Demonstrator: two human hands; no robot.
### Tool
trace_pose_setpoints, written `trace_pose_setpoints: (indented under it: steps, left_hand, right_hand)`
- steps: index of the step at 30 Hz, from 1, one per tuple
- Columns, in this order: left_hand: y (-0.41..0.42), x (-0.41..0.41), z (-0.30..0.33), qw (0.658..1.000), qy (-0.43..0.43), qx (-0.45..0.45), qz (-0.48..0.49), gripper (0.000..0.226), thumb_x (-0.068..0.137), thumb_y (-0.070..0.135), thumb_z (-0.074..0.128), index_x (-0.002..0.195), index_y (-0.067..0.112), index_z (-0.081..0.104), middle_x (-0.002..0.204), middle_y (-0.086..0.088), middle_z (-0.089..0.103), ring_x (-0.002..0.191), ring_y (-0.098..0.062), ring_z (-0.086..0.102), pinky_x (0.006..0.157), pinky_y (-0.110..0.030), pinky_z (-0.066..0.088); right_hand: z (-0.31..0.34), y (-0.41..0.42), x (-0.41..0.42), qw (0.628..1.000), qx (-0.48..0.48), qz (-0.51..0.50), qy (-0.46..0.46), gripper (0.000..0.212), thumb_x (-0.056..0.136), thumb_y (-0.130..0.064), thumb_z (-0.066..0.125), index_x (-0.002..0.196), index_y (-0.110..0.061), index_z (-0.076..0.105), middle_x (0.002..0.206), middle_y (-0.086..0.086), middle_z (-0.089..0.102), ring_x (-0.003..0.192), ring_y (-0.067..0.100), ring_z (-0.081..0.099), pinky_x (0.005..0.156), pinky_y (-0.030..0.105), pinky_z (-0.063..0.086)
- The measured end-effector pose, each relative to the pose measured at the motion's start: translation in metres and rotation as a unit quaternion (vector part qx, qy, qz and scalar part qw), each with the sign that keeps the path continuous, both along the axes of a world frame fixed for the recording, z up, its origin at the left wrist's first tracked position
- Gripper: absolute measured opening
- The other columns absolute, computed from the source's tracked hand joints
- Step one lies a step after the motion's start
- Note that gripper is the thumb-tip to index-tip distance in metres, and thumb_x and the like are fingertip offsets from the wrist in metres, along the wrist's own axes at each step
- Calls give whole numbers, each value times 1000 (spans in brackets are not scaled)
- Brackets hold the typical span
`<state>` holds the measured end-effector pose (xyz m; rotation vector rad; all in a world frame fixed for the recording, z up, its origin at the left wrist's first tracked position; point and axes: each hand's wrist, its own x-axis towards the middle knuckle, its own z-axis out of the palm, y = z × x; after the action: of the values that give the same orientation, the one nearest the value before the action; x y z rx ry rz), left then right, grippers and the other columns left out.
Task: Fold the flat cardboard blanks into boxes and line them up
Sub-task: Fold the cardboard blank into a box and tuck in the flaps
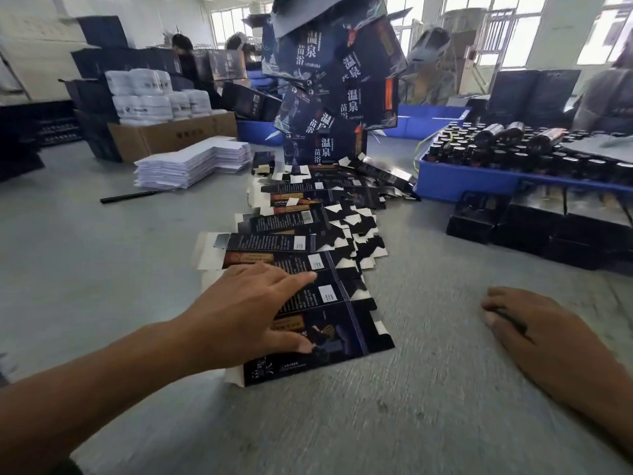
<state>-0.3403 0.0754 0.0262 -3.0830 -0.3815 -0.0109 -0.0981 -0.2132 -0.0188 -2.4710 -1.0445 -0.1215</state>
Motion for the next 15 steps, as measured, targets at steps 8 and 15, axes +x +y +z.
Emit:
trace_pose_setpoints:
  steps: [8,15]
  left_hand:
    - [-14,0,-2,997,70,-22,1,120,62,101,40,158,39,3,161,9,22,144,-13,24,118,-35,23]
    - [-24,4,10,997,-10,-81,1,120,67,77,72,158,39,3,124,16,30,110,-5,35,99,-25,38]
  right_hand:
    - [-2,1,-1,999,30,10,-23,19,97,-19,62,112,-15,72,121,-2,67,103,10,53,93,26,38]
    - [1,1,-4,999,23,5,-31,15,99,-23,58,107,-18,71,115,-2,68,97,10,54,88,27,44]
